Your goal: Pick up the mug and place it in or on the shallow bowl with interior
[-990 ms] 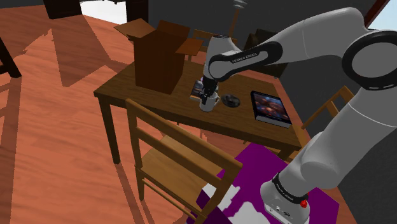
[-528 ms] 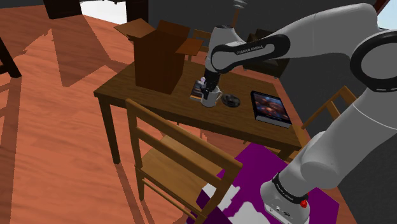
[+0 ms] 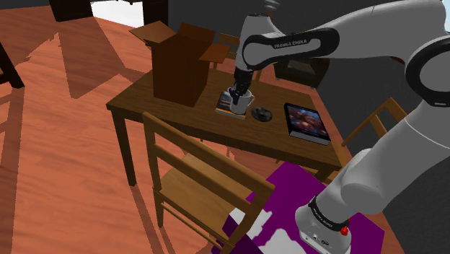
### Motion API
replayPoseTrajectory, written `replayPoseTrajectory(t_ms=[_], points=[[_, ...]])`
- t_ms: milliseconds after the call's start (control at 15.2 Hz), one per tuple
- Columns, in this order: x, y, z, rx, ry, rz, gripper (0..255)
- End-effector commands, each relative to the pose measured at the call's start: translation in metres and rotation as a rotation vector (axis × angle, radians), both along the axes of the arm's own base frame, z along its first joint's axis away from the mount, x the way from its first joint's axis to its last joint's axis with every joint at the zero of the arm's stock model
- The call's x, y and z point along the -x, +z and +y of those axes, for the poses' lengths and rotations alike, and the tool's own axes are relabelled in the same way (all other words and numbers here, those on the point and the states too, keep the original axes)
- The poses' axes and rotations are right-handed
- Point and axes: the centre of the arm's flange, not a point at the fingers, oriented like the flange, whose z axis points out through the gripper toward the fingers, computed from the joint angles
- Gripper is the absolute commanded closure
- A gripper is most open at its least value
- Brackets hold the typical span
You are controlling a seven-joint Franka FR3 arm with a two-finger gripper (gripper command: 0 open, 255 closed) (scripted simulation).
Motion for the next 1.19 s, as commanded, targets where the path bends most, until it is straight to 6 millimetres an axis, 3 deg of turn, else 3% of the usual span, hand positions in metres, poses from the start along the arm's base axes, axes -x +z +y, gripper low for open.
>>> replayPoseTrajectory(t_ms=[0,198,1122], points=[[0.0,0.01,0.0,0.0,0.0,0.0,255],[0.0,0.026,0.0,0.0,0.0,0.0,255],[0.039,0.045,-0.179,0.0,0.0,0.0,255]])
